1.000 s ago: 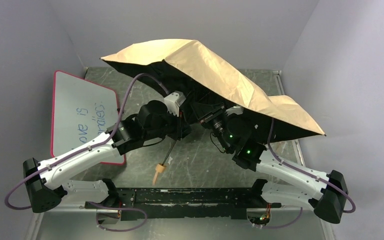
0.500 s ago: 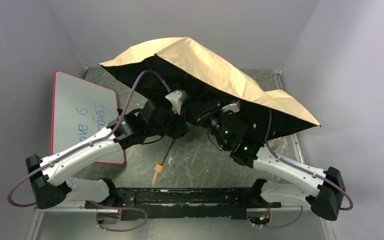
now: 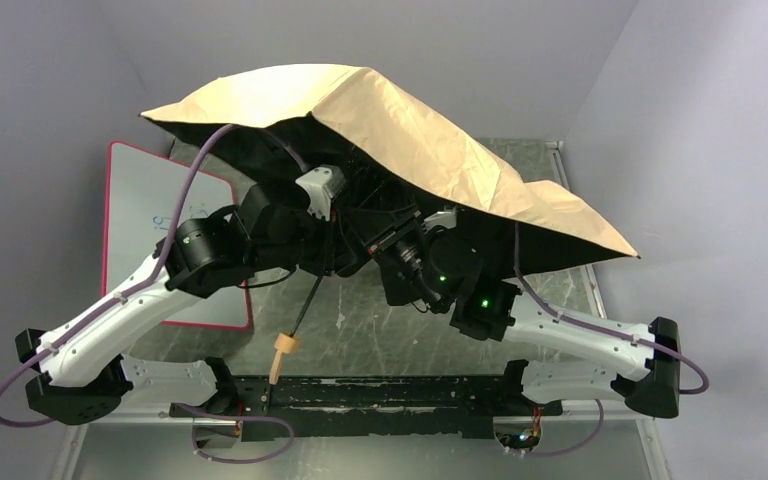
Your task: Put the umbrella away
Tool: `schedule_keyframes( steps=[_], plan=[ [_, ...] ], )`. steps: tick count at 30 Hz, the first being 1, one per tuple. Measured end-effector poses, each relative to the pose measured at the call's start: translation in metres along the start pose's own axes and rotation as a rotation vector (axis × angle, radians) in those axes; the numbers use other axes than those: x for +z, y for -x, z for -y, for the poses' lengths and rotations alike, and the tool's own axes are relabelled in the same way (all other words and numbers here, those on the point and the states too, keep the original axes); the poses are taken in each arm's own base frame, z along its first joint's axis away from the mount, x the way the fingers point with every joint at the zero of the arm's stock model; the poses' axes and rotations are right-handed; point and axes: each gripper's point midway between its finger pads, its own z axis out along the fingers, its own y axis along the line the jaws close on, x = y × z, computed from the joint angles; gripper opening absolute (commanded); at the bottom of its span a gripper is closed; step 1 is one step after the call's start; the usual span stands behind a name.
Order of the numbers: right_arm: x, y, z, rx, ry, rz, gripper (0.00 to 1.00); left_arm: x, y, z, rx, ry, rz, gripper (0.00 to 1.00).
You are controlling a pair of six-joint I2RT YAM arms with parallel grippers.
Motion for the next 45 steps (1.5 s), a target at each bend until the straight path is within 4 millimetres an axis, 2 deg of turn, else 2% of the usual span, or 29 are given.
schedule_keyframes(
  steps=[4, 7, 11, 14, 16, 19, 24, 27, 29, 32, 36, 45],
  plan=[
    [0.001, -0.014, 0.006, 0.056, -0.042, -0.021, 0.0, -0.008, -0.011, -0.009, -0.017, 0.048, -0.049, 0.05],
    [0.001, -0.02, 0.025, 0.075, -0.092, -0.022, 0.0, -0.001, -0.024, -0.018, -0.017, 0.087, -0.088, 0.05],
    [-0.003, -0.026, 0.071, 0.031, -0.188, -0.005, 0.0, 0.029, -0.057, -0.037, -0.012, 0.129, -0.145, 0.05],
    [-0.01, -0.029, 0.116, -0.007, -0.273, -0.002, 0.0, 0.056, -0.085, -0.052, -0.007, 0.157, -0.187, 0.05],
    [-0.014, -0.028, 0.141, -0.015, -0.318, -0.005, 0.0, 0.073, -0.099, -0.058, -0.003, 0.164, -0.203, 0.05],
    [-0.014, -0.022, 0.168, -0.004, -0.363, -0.01, 0.0, 0.096, -0.109, -0.063, -0.002, 0.169, -0.204, 0.06],
    [-0.01, -0.009, 0.2, 0.024, -0.4, -0.007, 0.0, 0.124, -0.113, -0.068, 0.003, 0.182, -0.181, 0.34],
    [-0.014, -0.001, 0.236, -0.014, -0.483, 0.009, 0.0, 0.132, -0.11, -0.068, 0.009, 0.177, -0.161, 0.46],
    [-0.019, 0.002, 0.256, -0.038, -0.531, 0.015, 0.0, 0.134, -0.108, -0.066, 0.007, 0.169, -0.147, 0.49],
    [-0.023, 0.006, 0.268, -0.057, -0.558, 0.019, 0.0, 0.137, -0.115, -0.071, 0.007, 0.173, -0.153, 0.52],
    [-0.022, 0.01, 0.27, -0.056, -0.553, 0.024, 0.0, 0.136, -0.14, -0.084, 0.004, 0.195, -0.201, 0.54],
    [-0.022, 0.011, 0.273, -0.065, -0.538, 0.011, 0.0, 0.125, -0.17, -0.088, -0.041, 0.149, -0.255, 0.51]
  ],
)
